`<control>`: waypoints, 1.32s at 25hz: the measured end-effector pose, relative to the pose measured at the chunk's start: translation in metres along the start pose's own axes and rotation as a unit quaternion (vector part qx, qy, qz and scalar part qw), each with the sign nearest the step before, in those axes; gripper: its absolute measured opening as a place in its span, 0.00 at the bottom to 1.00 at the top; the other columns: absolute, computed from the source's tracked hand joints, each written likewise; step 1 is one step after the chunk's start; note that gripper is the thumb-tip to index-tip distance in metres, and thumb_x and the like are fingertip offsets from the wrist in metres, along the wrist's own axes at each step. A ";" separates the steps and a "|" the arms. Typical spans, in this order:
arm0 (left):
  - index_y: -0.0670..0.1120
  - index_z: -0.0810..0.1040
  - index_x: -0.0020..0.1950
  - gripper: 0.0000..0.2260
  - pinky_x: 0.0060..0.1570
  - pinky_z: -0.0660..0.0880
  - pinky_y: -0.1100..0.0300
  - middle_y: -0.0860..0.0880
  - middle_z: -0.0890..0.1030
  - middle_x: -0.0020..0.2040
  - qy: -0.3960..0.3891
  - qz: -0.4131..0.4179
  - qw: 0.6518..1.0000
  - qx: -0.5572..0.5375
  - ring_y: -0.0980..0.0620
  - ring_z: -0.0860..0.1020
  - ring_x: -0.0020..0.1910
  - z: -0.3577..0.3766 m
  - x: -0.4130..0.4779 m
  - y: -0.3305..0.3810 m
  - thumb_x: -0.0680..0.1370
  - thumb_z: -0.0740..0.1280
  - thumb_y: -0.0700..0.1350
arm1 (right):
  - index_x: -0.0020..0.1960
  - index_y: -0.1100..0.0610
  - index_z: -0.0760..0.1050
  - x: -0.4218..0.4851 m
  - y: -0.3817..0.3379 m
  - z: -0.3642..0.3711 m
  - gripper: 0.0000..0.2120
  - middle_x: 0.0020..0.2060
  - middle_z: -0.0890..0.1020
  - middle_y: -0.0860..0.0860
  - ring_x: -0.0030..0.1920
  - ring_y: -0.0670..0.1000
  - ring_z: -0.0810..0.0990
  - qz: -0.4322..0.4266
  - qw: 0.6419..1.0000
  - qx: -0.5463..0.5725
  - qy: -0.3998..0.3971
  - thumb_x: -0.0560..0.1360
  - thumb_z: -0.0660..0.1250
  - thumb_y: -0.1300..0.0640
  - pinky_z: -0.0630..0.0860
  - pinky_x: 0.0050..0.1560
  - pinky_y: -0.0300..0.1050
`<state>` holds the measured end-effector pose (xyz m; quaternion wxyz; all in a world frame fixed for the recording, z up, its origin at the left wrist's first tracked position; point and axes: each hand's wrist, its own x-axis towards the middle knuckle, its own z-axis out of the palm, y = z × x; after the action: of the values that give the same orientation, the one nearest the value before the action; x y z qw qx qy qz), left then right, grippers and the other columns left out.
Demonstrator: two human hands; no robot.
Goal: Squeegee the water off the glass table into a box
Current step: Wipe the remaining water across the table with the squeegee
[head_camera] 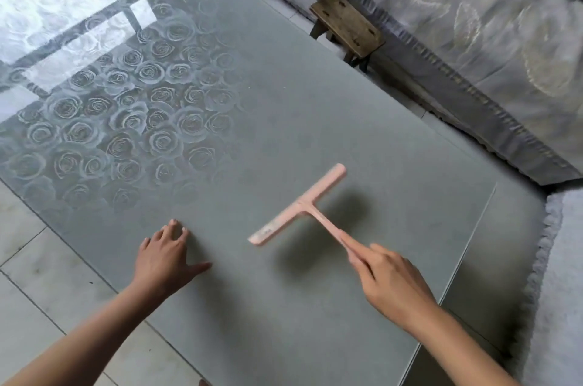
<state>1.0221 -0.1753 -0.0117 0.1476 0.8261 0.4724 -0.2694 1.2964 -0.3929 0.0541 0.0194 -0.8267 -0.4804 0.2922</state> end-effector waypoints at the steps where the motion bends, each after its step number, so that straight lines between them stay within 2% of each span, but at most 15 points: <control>1: 0.50 0.63 0.75 0.39 0.69 0.61 0.56 0.47 0.57 0.77 0.003 0.007 1.000 -0.005 0.48 0.62 0.73 -0.003 0.001 -0.004 0.70 0.62 0.71 | 0.68 0.24 0.43 -0.012 0.002 -0.001 0.26 0.42 0.74 0.48 0.48 0.54 0.77 0.020 0.999 -0.009 -0.028 0.80 0.51 0.46 0.70 0.45 0.49; 3: 0.53 0.65 0.74 0.36 0.66 0.63 0.58 0.49 0.60 0.76 0.002 0.021 1.000 -0.017 0.48 0.66 0.71 -0.007 0.002 -0.008 0.70 0.63 0.70 | 0.71 0.28 0.46 -0.015 -0.004 0.008 0.25 0.45 0.75 0.50 0.50 0.55 0.77 0.039 0.998 -0.008 -0.058 0.80 0.51 0.48 0.71 0.48 0.49; 6: 0.56 0.67 0.73 0.34 0.65 0.65 0.58 0.51 0.61 0.75 0.004 0.012 0.999 -0.031 0.49 0.67 0.70 -0.008 0.006 -0.012 0.70 0.64 0.69 | 0.75 0.35 0.50 0.049 -0.054 0.015 0.25 0.49 0.75 0.55 0.51 0.59 0.77 0.010 1.000 0.006 -0.019 0.81 0.52 0.50 0.71 0.48 0.50; 9: 0.57 0.65 0.73 0.33 0.64 0.66 0.60 0.52 0.61 0.75 0.006 0.000 1.000 -0.030 0.51 0.66 0.70 -0.003 0.004 -0.008 0.71 0.62 0.70 | 0.74 0.38 0.54 0.111 -0.090 0.001 0.24 0.49 0.77 0.58 0.52 0.62 0.76 -0.038 0.999 0.018 -0.019 0.81 0.53 0.52 0.71 0.48 0.51; 11: 0.58 0.67 0.72 0.31 0.64 0.66 0.60 0.53 0.62 0.74 0.011 -0.004 0.999 -0.045 0.52 0.66 0.70 -0.005 0.006 -0.009 0.72 0.62 0.68 | 0.73 0.35 0.55 0.109 -0.082 -0.014 0.23 0.47 0.77 0.57 0.51 0.61 0.76 -0.046 0.999 0.013 -0.013 0.80 0.53 0.51 0.71 0.47 0.50; 14: 0.53 0.73 0.68 0.25 0.62 0.70 0.57 0.52 0.66 0.71 0.025 -0.008 0.992 -0.120 0.52 0.68 0.68 -0.006 0.009 -0.014 0.74 0.66 0.63 | 0.71 0.28 0.48 0.056 -0.049 -0.022 0.25 0.44 0.75 0.50 0.49 0.56 0.77 -0.026 0.998 -0.031 -0.040 0.80 0.52 0.47 0.70 0.45 0.49; 16: 0.47 0.76 0.64 0.22 0.58 0.73 0.52 0.48 0.68 0.69 0.083 -0.028 0.978 -0.191 0.48 0.69 0.67 -0.005 0.009 -0.016 0.73 0.70 0.56 | 0.71 0.27 0.46 0.051 -0.046 -0.018 0.25 0.47 0.75 0.50 0.51 0.54 0.77 -0.010 0.997 -0.034 -0.075 0.80 0.52 0.47 0.71 0.48 0.48; 18: 0.43 0.74 0.66 0.26 0.58 0.73 0.48 0.43 0.66 0.71 0.143 -0.073 0.964 -0.211 0.43 0.68 0.68 -0.005 0.015 -0.019 0.72 0.73 0.52 | 0.73 0.31 0.49 0.092 -0.074 -0.012 0.25 0.48 0.76 0.53 0.52 0.57 0.77 -0.055 0.995 -0.025 -0.075 0.81 0.52 0.49 0.71 0.49 0.49; 19: 0.42 0.70 0.70 0.31 0.61 0.71 0.47 0.41 0.63 0.73 0.143 -0.096 0.966 -0.193 0.42 0.65 0.71 -0.005 0.019 -0.021 0.71 0.73 0.54 | 0.74 0.34 0.50 0.117 -0.097 -0.010 0.25 0.49 0.76 0.55 0.52 0.59 0.76 -0.081 0.994 -0.023 -0.069 0.81 0.53 0.51 0.71 0.50 0.50; 21: 0.41 0.57 0.76 0.41 0.69 0.62 0.48 0.40 0.53 0.77 0.093 -0.141 0.973 -0.155 0.42 0.56 0.75 -0.001 0.027 -0.026 0.72 0.69 0.60 | 0.74 0.38 0.55 0.165 -0.138 -0.012 0.24 0.52 0.78 0.59 0.54 0.63 0.76 -0.117 0.991 -0.012 -0.064 0.80 0.54 0.53 0.72 0.51 0.52; 23: 0.41 0.50 0.78 0.46 0.73 0.56 0.49 0.40 0.46 0.78 0.038 -0.181 0.974 -0.129 0.43 0.49 0.77 0.000 0.032 -0.033 0.72 0.64 0.67 | 0.73 0.38 0.57 0.191 -0.151 -0.020 0.23 0.53 0.78 0.59 0.55 0.63 0.75 -0.136 0.988 -0.020 -0.063 0.80 0.55 0.52 0.73 0.52 0.52; 26: 0.40 0.48 0.78 0.48 0.74 0.51 0.47 0.40 0.42 0.78 -0.016 -0.189 0.977 -0.101 0.43 0.44 0.78 0.000 0.036 -0.031 0.71 0.60 0.71 | 0.72 0.33 0.53 0.163 -0.108 -0.039 0.24 0.47 0.78 0.54 0.51 0.59 0.77 -0.153 0.985 -0.064 -0.053 0.80 0.54 0.49 0.74 0.48 0.52; 29: 0.41 0.49 0.78 0.47 0.75 0.51 0.49 0.40 0.45 0.78 -0.004 -0.177 0.982 -0.066 0.45 0.46 0.78 0.000 0.040 -0.037 0.71 0.58 0.72 | 0.72 0.31 0.54 0.144 -0.090 -0.048 0.24 0.45 0.77 0.51 0.50 0.55 0.77 -0.117 0.986 -0.069 -0.094 0.80 0.54 0.49 0.73 0.48 0.50; 33: 0.44 0.53 0.77 0.44 0.74 0.53 0.54 0.43 0.49 0.79 0.009 -0.155 0.987 -0.051 0.48 0.50 0.78 -0.001 0.041 -0.048 0.72 0.56 0.72 | 0.73 0.37 0.57 0.201 -0.169 -0.024 0.24 0.50 0.79 0.57 0.53 0.61 0.76 -0.178 0.978 -0.071 -0.086 0.80 0.55 0.52 0.72 0.49 0.51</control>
<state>0.9980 -0.1218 -0.0344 0.1422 0.7365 0.6092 -0.2572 1.2502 -0.1336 0.0337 -0.0287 -0.6992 -0.6391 0.3192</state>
